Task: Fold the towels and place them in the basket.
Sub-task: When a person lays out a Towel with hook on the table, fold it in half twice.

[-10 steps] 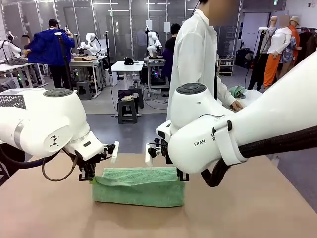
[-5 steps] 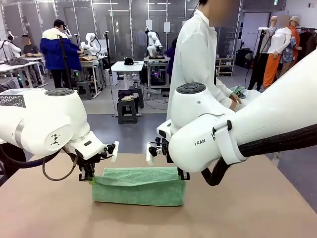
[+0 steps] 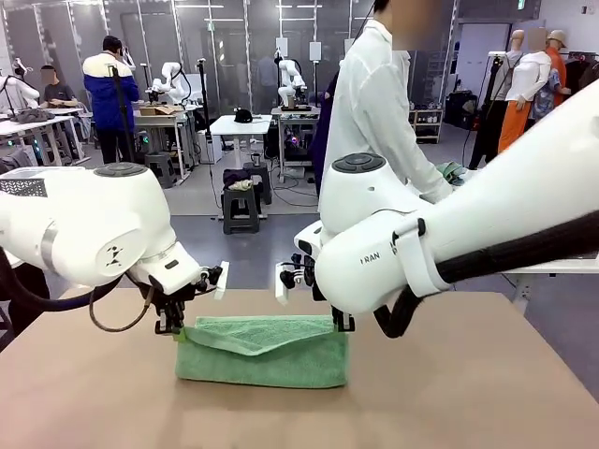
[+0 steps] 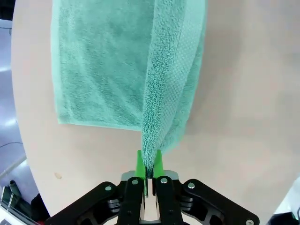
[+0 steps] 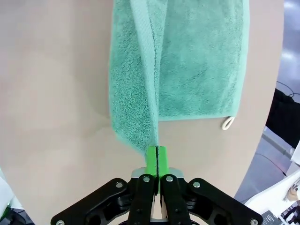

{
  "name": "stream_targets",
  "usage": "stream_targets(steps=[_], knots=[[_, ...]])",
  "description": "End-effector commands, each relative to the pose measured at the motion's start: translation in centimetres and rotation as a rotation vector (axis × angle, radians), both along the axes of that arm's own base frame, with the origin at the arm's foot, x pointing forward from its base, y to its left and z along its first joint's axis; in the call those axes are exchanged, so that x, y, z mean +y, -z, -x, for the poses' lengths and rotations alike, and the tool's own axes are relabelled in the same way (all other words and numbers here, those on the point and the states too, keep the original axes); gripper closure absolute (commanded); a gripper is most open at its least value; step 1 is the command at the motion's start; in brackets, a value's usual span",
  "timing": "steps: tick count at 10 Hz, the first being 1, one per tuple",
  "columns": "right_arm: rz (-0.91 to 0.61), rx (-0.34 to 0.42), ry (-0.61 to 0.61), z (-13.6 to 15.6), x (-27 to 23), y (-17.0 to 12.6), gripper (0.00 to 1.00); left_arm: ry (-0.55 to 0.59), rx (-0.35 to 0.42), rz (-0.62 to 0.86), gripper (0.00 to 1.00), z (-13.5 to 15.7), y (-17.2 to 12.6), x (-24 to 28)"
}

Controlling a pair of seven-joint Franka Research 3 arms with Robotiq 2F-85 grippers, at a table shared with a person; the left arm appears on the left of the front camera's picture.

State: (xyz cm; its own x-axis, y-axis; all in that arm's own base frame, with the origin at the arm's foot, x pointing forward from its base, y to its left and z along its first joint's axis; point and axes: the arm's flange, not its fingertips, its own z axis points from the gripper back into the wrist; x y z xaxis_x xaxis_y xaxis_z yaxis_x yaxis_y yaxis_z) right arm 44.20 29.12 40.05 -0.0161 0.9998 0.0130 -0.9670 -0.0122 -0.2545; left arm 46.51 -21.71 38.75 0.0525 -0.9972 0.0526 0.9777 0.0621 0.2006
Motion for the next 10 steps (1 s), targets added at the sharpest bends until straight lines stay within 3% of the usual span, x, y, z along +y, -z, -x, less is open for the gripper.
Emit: stream_targets(steps=[1, 5, 10], knots=[[-0.019, -0.004, -0.064, -3.8, 0.8, 0.1, 0.99, 0.02, 0.016, -0.014, 0.93, -4.1, -0.8, -0.3], [-0.01, 0.023, -0.026, -7.9, 1.6, 0.4, 0.99, -0.034, 0.037, -0.01, 0.93, -8.6, -0.2, 0.1], [-0.013, 0.056, -0.059, -12.8, 0.6, 2.4, 0.99, -0.029, 0.056, 0.017, 0.93, -12.2, 1.0, 0.8]])
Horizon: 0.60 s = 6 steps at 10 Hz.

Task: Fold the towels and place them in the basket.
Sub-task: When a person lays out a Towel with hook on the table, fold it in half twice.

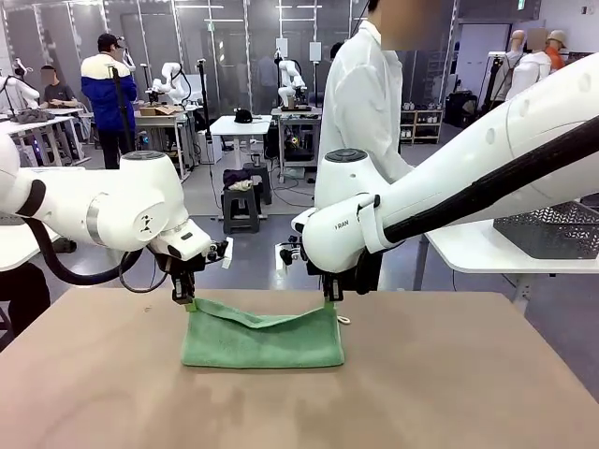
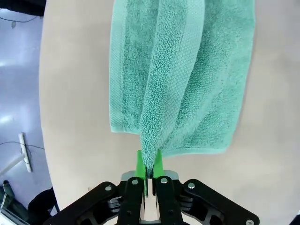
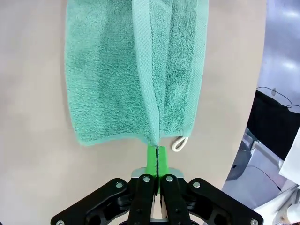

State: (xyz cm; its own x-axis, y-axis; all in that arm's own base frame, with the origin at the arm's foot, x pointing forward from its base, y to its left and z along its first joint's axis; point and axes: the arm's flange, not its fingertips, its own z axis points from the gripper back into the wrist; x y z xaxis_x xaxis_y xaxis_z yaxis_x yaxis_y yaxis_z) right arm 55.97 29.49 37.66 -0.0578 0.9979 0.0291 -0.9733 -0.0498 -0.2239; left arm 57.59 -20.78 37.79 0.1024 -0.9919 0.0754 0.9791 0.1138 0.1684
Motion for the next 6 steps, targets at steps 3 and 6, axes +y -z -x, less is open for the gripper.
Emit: stream_targets(steps=[3, 6], knots=[[0.011, 0.014, 0.031, -2.9, -0.5, 1.3, 0.99, -0.001, -0.007, -0.014, 0.93, -3.0, 1.2, -0.1], [0.019, 0.006, 0.056, -4.0, -1.2, 2.5, 0.99, -0.027, -0.009, -0.022, 0.93, -4.1, 2.7, 1.1]])
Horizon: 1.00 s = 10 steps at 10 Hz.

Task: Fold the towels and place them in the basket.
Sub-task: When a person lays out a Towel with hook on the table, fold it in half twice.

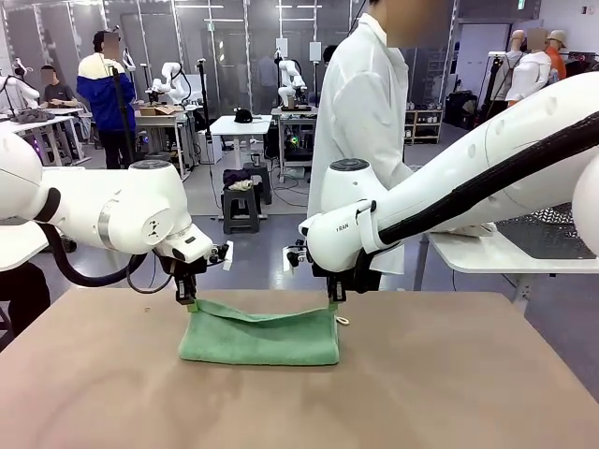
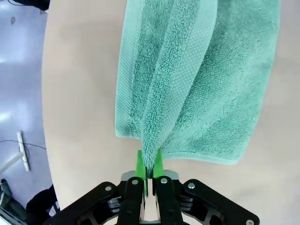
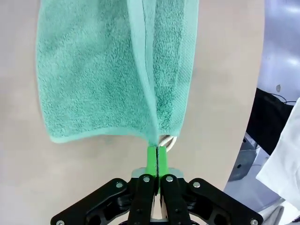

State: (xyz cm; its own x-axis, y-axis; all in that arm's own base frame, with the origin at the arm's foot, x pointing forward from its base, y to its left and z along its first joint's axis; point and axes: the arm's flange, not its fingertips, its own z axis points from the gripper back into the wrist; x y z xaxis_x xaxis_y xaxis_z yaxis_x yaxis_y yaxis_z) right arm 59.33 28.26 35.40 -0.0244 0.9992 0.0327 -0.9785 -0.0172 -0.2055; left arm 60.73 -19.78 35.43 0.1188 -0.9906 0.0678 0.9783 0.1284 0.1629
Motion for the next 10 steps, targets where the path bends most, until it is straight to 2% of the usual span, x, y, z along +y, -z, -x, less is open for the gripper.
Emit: stream_targets(steps=[1, 2, 3, 4, 5, 6, 7, 8, 9, 10], knots=[[0.027, -0.015, 0.024, -0.8, 0.0, 0.4, 0.99, -0.016, -0.01, -0.015, 0.93, -1.1, 0.7, 0.2], [0.029, -0.018, 0.025, -0.9, 0.0, 0.6, 0.99, -0.01, -0.007, -0.013, 0.93, -1.2, 0.9, 0.2], [0.027, -0.027, 0.021, -0.9, 0.0, 0.6, 0.99, 0.001, -0.005, -0.004, 0.89, -1.2, 1.0, 0.1], [0.018, -0.051, 0.009, -1.1, -0.1, 0.7, 0.84, 0.014, -0.011, 0.007, 0.74, -1.4, 1.3, 0.0], [0.015, -0.074, 0.008, -0.8, -0.1, 0.6, 0.8, 0.02, -0.036, 0.013, 0.7, -1.3, 1.2, -0.2], [0.009, -0.085, 0.011, -0.7, -0.1, 0.3, 0.64, 0.026, -0.077, 0.02, 0.56, -1.2, 1.1, -0.4], [-0.005, -0.083, 0.012, -0.2, -0.1, -0.4, 0.61, 0.026, -0.098, 0.025, 0.52, -1.1, 0.7, -0.4], [-0.014, -0.088, 0.016, 0.3, -0.2, -1.4, 0.44, 0.025, -0.103, 0.042, 0.37, -1.1, 0.4, -0.3], [-0.025, -0.08, 0.045, 1.2, -0.4, -2.9, 0.41, 0.015, -0.112, 0.051, 0.33, -1.1, -0.2, 0.0], [-0.056, -0.069, 0.074, 2.4, -0.9, -4.6, 0.24, 0.004, -0.128, 0.072, 0.41, -0.9, -1.1, 0.6]])
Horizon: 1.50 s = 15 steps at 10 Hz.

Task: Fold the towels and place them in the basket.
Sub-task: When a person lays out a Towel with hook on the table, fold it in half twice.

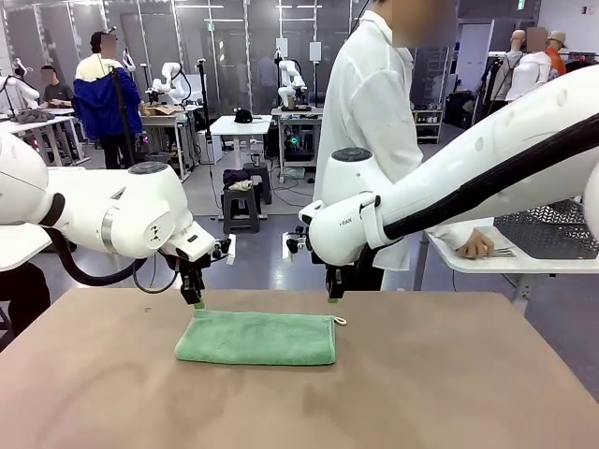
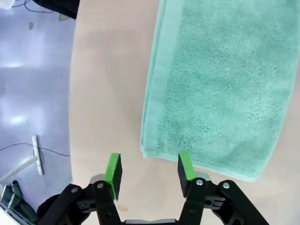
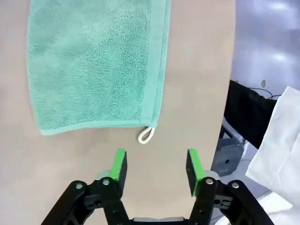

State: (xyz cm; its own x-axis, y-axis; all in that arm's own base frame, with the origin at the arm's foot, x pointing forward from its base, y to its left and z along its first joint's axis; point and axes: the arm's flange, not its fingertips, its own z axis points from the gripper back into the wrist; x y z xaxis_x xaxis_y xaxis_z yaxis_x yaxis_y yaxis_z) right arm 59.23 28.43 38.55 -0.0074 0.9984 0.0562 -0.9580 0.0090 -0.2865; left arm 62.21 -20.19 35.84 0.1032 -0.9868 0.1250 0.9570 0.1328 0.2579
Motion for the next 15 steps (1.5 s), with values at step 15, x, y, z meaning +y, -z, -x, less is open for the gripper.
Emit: stream_targets(steps=[15], knots=[[-0.3, 0.427, 1.05, 10.8, -1.4, -4.1, 0.01, 0.107, 0.162, 0.729, 0.03, 10.2, -6.3, 20.3]])
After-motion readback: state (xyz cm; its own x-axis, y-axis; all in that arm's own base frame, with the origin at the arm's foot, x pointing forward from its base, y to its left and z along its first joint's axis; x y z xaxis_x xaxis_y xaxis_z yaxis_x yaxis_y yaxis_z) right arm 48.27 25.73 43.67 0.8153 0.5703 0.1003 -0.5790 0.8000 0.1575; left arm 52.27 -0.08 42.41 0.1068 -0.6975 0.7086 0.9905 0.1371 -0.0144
